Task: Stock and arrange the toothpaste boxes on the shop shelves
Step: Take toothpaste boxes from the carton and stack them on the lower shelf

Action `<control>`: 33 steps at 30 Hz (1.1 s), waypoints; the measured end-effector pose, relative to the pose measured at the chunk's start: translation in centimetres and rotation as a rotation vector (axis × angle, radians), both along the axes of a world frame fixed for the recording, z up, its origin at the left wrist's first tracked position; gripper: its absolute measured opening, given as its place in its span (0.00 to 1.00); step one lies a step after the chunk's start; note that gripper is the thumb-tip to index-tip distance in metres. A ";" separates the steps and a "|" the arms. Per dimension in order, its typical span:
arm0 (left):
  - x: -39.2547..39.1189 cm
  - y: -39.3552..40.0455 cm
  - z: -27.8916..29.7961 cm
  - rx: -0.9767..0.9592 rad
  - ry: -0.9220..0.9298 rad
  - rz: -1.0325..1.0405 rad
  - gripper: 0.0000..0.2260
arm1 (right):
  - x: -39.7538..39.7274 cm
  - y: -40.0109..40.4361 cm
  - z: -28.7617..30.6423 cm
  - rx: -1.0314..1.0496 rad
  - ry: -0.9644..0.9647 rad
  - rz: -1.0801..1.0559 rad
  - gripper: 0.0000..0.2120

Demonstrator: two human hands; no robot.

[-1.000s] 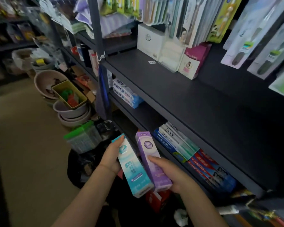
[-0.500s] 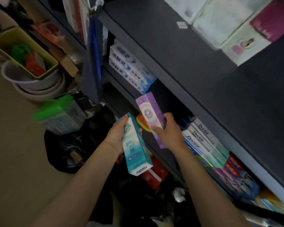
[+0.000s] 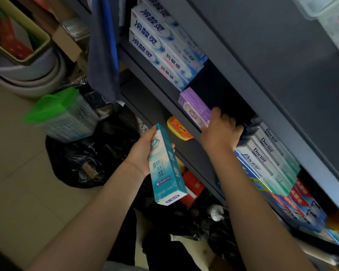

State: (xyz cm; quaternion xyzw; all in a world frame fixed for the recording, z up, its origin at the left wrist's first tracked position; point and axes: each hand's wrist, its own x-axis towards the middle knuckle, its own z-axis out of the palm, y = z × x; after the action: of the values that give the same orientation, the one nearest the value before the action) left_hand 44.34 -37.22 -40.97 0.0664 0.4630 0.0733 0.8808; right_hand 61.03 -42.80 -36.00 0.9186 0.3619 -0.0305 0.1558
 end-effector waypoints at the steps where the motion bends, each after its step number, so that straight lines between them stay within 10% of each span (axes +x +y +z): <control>1: 0.1 -0.1 -0.1 -0.011 -0.004 -0.004 0.24 | 0.3 0.2 -0.2 -0.015 0.000 -0.016 0.26; 33: -0.8 1.5 -2.2 -0.046 0.030 0.004 0.22 | 4.7 3.8 -2.0 0.100 0.081 -0.207 0.26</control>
State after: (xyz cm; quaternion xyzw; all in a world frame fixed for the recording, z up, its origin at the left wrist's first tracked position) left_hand 43.53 -35.69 -43.22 0.0461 0.4779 0.0633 0.8749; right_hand 65.77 -38.97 -38.02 0.9557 0.2722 -0.0652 0.0909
